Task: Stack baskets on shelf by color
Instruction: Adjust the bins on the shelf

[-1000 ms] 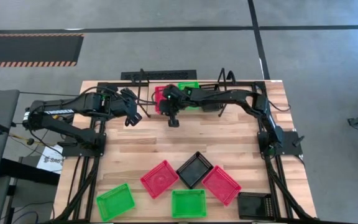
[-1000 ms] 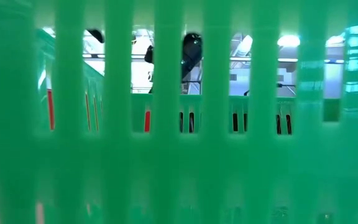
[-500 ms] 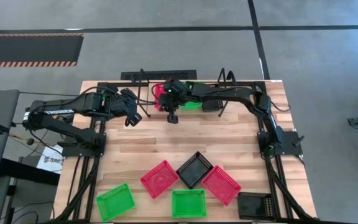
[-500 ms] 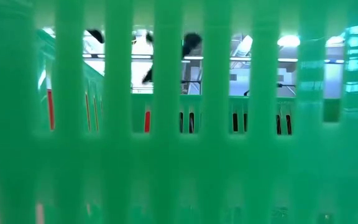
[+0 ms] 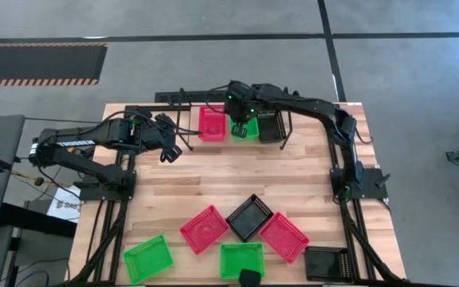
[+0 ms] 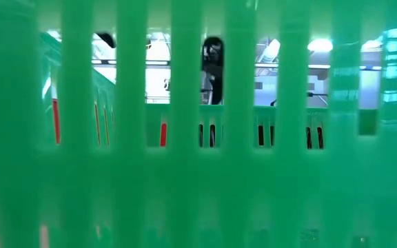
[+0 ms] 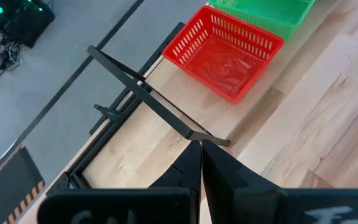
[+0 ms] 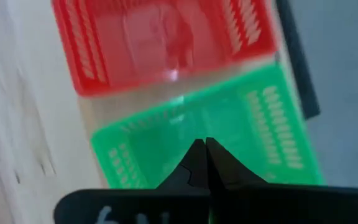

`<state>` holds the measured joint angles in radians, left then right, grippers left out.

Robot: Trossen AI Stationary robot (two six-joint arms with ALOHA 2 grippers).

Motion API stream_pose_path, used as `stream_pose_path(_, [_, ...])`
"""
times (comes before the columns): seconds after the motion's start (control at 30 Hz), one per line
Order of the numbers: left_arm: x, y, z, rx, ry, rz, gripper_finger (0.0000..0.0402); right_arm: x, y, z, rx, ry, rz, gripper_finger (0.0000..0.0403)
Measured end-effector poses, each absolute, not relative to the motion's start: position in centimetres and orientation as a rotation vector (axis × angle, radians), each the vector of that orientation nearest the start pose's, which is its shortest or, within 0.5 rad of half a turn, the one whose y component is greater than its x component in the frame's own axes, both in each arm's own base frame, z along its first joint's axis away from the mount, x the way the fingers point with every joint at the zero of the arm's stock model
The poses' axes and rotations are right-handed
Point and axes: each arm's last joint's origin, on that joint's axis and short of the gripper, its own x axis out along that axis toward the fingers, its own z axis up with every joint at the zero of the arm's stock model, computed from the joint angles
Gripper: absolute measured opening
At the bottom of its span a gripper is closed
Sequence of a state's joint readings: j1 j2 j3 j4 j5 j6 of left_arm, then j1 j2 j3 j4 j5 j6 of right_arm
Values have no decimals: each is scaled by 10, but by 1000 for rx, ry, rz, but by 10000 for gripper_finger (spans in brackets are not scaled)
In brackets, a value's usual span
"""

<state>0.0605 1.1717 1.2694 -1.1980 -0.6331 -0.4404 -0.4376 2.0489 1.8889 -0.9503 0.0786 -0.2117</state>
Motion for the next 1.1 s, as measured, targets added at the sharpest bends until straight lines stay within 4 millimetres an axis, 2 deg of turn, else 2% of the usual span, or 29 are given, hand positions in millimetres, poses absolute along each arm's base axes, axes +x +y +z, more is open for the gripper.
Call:
stream_pose_path(0.17, [195,29,349,-59,912,834,0,390,-186,252,36,1190,-332,0])
stream_pose_path(0.43, [195,29,349,-57,914,832,0,396,-167,230,85,1188,-246,0])
stream_pose_path(0.7, [195,29,349,-56,914,832,0,411,-155,234,65,1077,-225,0])
stream_pose_path(0.97, [195,29,349,-56,914,832,0,409,-155,236,65,1083,-230,0])
stream_pose_path(1.1, [195,29,349,-56,914,832,0,398,-157,264,16,1094,-319,0])
